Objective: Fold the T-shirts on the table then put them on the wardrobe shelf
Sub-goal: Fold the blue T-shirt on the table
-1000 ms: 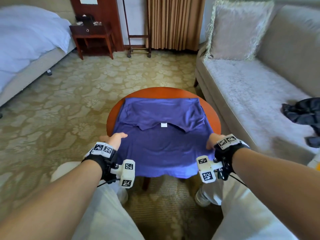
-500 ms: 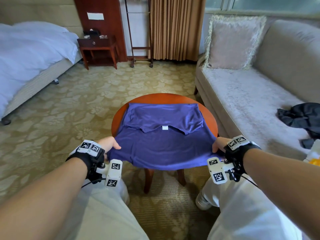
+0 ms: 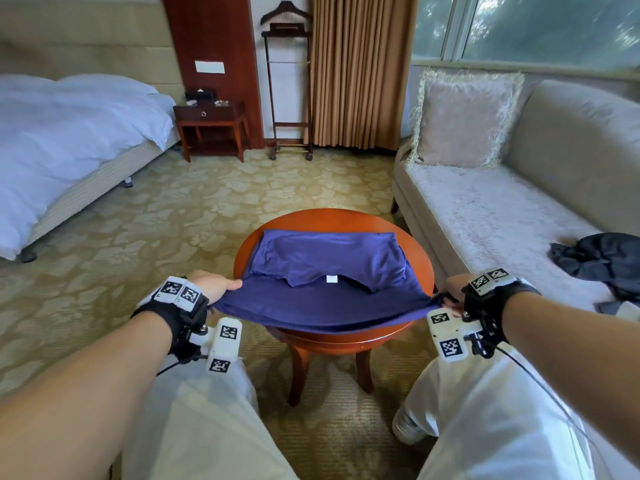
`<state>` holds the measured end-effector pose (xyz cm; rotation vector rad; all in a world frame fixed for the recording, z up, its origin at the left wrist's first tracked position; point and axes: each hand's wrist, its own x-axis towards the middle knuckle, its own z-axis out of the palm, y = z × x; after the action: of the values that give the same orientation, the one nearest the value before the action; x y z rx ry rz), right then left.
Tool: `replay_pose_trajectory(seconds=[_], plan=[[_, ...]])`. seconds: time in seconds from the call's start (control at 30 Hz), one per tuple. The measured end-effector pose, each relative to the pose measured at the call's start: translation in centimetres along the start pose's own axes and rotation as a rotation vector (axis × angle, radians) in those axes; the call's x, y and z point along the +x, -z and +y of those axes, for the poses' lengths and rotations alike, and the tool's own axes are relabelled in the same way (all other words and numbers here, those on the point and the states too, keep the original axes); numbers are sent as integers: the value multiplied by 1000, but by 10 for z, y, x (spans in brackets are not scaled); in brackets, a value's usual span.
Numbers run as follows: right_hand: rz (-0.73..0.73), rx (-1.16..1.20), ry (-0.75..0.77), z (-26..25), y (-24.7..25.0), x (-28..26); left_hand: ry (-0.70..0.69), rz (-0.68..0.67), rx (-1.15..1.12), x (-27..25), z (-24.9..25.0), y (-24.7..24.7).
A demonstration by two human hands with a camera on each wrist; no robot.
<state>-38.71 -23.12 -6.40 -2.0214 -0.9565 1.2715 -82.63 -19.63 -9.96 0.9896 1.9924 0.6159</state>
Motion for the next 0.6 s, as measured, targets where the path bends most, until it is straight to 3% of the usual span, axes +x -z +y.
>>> replay_pose_trajectory(seconds=[0.2, 0.4, 0.5, 0.53, 0.6], plan=[[58, 243, 5, -33, 11, 9, -77, -85, -532, -1, 32, 10], [53, 473, 2, -63, 9, 34, -129, -81, -736, 29, 62, 1], [55, 578, 15, -74, 7, 52, -151, -69, -970, 40, 75, -5], [53, 589, 20, -78, 6, 57, -156, -198, -1063, 48, 78, -5], [34, 578, 14, -86, 4, 68, -249, -221, -1145, 59, 83, -8]])
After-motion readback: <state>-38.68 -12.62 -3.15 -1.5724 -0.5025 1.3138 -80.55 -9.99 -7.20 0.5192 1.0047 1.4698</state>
